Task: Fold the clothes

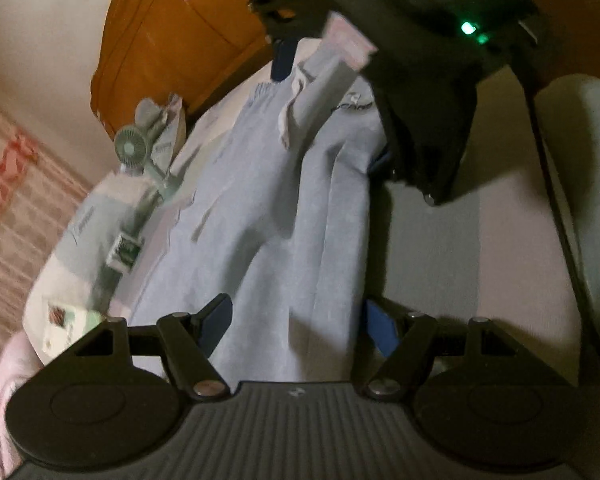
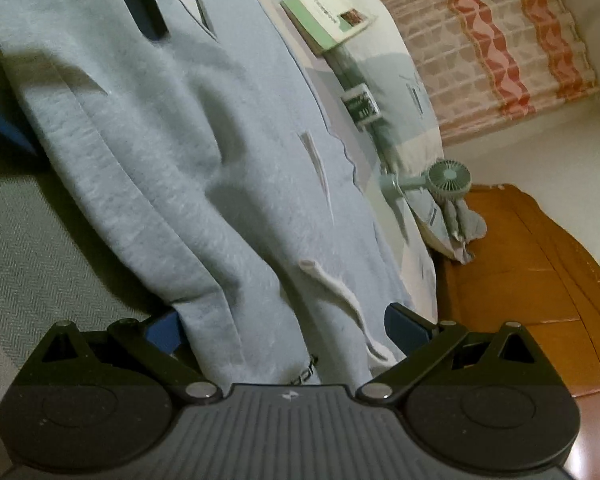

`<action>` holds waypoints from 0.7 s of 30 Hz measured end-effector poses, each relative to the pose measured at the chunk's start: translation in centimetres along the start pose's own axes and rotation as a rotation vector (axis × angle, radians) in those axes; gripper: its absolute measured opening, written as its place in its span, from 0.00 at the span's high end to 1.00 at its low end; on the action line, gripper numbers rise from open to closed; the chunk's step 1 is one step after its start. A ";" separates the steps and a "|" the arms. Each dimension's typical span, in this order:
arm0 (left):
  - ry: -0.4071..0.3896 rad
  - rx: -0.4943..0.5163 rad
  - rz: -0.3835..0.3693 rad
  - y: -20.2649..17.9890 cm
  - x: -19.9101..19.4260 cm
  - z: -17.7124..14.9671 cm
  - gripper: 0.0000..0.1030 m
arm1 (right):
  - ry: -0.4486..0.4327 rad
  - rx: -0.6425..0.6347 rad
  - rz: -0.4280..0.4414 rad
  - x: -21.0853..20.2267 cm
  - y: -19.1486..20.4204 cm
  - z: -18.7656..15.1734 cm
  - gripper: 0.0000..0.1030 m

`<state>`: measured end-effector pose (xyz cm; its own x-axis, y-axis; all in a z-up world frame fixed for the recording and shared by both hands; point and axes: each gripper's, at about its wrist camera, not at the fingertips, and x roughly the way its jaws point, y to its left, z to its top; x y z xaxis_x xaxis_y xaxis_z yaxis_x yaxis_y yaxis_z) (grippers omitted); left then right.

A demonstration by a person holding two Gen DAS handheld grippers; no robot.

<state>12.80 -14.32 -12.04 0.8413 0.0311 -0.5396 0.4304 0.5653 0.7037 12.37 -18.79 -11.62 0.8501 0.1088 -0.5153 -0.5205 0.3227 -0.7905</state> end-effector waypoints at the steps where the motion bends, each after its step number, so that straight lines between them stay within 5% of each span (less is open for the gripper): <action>1: -0.005 0.020 0.008 -0.2 0.2 0.2 0.29 | 0.003 0.024 0.012 0.0 -0.3 -0.3 0.00; 5: 0.032 0.108 0.075 -0.4 0.3 -1.1 0.28 | 0.036 0.064 -0.002 0.4 -1.3 -2.2 0.00; 11: 0.147 0.064 0.134 1.0 0.0 -4.4 0.29 | 0.078 0.027 -0.025 0.8 -1.5 -3.9 0.02; 13: 0.160 0.050 0.127 0.9 0.0 -4.7 0.48 | 0.078 0.001 -0.017 0.8 -1.2 -3.7 0.09; 18: 0.180 0.023 0.086 0.3 0.4 -4.9 0.99 | 0.054 -0.174 0.015 0.3 1.1 -3.3 0.53; 19: 0.179 0.010 0.074 0.5 0.4 -4.8 1.00 | 0.049 -0.202 0.026 0.2 1.5 -3.3 0.58; 21: 0.176 -0.017 0.050 1.0 0.5 -4.7 0.99 | 0.045 -0.236 0.068 0.2 2.0 -3.6 0.91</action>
<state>12.10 -9.84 -13.80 0.7907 0.2023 -0.5778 0.3827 0.5735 0.7244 11.25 -21.47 -14.52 0.8109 0.0788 -0.5799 -0.5851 0.0871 -0.8063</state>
